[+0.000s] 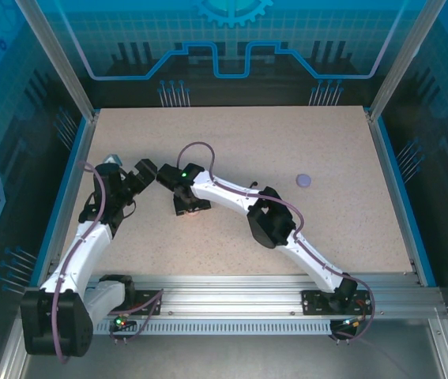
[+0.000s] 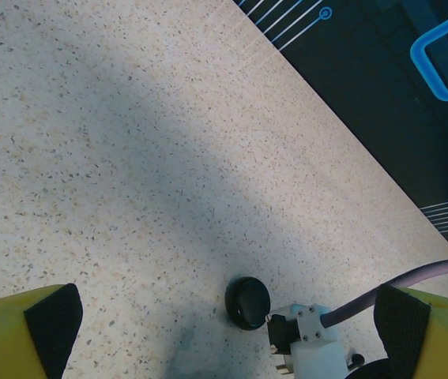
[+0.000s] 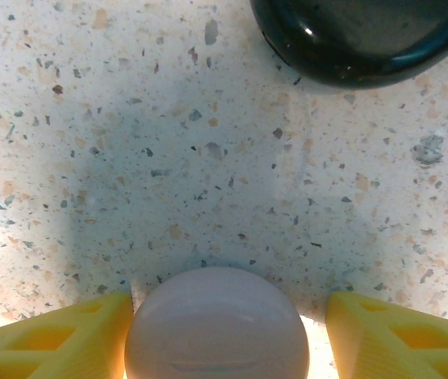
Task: Insert wireless bluetooth earbuds into charging case
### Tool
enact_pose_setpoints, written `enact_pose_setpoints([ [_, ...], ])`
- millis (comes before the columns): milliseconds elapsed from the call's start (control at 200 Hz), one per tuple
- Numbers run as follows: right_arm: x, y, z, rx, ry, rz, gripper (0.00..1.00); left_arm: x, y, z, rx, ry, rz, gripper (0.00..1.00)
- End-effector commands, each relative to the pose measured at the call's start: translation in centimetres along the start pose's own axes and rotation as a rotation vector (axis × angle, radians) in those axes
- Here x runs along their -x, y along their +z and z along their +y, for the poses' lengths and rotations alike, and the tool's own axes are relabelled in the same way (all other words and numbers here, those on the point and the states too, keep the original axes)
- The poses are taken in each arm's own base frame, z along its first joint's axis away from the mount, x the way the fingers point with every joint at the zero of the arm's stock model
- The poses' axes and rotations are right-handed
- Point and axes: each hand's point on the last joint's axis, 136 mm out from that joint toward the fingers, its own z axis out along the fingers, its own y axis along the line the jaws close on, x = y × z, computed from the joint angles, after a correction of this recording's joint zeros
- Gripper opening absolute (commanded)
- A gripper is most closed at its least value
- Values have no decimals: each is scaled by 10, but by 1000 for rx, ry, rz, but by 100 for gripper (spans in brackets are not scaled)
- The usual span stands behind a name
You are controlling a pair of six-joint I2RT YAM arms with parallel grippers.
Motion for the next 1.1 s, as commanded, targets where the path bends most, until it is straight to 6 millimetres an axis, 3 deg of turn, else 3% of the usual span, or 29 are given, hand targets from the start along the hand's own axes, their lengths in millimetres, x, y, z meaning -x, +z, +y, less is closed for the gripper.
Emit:
enact_pose_setpoints([
  [0, -11, 18, -12, -65, 8, 48, 64, -9, 1, -2, -42, -29, 30, 99],
  [280, -12, 13, -8, -46, 12, 58, 40, -15, 1, 1, -50, -113, 41, 99],
  [440, -10, -1, -9, -29, 13, 43, 36, -14, 0, -3, -65, -140, 40, 99],
  [825, 14, -67, -2, 130, 44, -66, 34, -24, -11, -14, -150, -72, 73, 99],
  [920, 18, -73, -7, 147, 48, -79, 34, -30, -14, -15, -166, -71, 89, 99],
  [940, 22, -86, -8, 166, 54, -101, 34, -32, -15, -15, -164, -73, 92, 99],
  [1096, 26, -102, -26, 189, 78, -128, 34, -46, -25, -17, -191, -67, 124, 99],
])
